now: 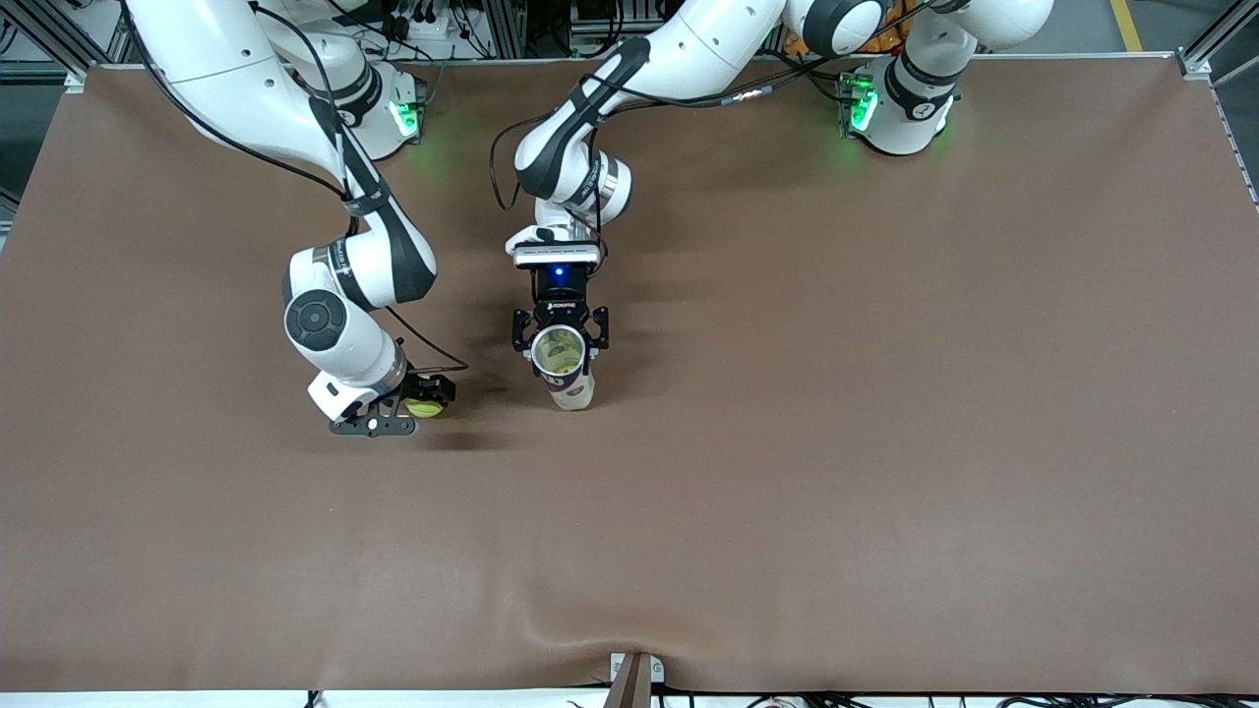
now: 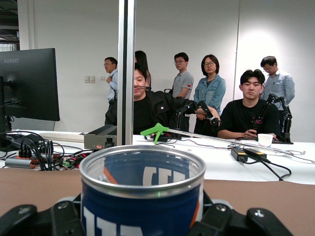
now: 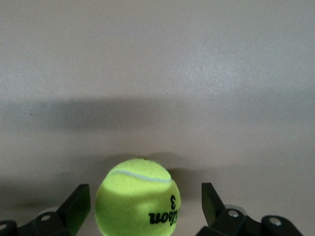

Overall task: Insert tennis ball vertically with right arm
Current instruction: 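Grasp the Wilson ball on the table with the right gripper, then carry the Wilson ball over the can opening with the right gripper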

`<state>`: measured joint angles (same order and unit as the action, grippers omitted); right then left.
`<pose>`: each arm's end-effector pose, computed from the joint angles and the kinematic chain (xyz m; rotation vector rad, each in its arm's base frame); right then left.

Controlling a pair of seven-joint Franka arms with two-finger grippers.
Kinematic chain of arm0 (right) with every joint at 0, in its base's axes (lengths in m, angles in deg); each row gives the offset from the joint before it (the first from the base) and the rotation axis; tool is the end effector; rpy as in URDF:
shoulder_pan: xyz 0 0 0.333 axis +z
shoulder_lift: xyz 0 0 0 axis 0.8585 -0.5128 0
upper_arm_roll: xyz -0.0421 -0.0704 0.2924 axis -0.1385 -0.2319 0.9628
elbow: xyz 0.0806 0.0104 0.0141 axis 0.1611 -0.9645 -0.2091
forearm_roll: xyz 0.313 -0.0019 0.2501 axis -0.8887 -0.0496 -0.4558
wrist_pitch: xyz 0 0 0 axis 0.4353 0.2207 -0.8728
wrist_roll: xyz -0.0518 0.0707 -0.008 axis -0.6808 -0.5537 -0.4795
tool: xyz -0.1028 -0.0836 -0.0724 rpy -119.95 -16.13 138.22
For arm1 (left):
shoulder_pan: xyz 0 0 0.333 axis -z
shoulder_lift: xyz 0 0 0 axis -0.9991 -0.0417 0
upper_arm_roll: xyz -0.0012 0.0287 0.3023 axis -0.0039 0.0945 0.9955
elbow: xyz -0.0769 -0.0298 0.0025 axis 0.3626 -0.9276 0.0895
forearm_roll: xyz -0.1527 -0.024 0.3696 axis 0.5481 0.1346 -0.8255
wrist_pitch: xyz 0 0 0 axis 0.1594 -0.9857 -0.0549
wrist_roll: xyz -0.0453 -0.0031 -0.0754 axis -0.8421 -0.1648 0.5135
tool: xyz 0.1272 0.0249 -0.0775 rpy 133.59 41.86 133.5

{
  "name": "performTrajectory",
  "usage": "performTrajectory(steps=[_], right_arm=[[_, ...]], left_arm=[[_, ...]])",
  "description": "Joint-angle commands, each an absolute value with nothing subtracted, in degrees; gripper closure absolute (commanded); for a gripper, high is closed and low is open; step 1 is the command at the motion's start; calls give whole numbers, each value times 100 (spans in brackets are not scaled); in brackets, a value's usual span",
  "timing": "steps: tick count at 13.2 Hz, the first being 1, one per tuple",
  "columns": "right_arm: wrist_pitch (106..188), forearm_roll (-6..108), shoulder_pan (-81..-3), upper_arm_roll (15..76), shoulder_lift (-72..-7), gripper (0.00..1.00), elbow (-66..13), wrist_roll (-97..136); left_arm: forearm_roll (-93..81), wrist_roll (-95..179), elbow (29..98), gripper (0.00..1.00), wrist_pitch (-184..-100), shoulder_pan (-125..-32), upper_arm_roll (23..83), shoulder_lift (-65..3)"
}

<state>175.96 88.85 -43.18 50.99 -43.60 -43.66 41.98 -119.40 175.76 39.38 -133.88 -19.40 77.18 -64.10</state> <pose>0.5781 0.1680 0.1443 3.1345 -0.0130 0.0150 0.4353 -0.6339 0.1500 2.1722 0.0778 2.2404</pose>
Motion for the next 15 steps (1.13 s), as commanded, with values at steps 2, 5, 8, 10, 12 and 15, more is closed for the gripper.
performTrajectory(steps=[2, 5, 8, 10, 12, 15], right_arm=[[17846, 8878, -4386, 5197, -4388, 16, -4531, 4250], [17837, 8878, -4377, 5197, -4380, 66, -4522, 4258], [17784, 8869, -4368, 5206, -4327, 87, -4478, 4276], [17749, 8878, -4333, 5232, -4073, 92, -4391, 4259], [17591, 8869, -4193, 5232, -3766, 92, -4207, 4267], [17416, 8869, -3947, 5241, -3396, 91, -3847, 4258]], left_arm=[[-11964, 17653, 3893, 26, -13345, -1932, 7718, -6449], [-11964, 17661, 3893, 26, -13345, -1932, 7718, -6449], [-11964, 17661, 3893, 26, -13345, -1932, 7718, -6440], [-11964, 17661, 3893, 26, -13345, -1932, 7718, -6423], [-11964, 17653, 3893, 26, -13345, -1932, 7718, -6414], [-11964, 17661, 3893, 26, -13345, -1932, 7718, -6414]])
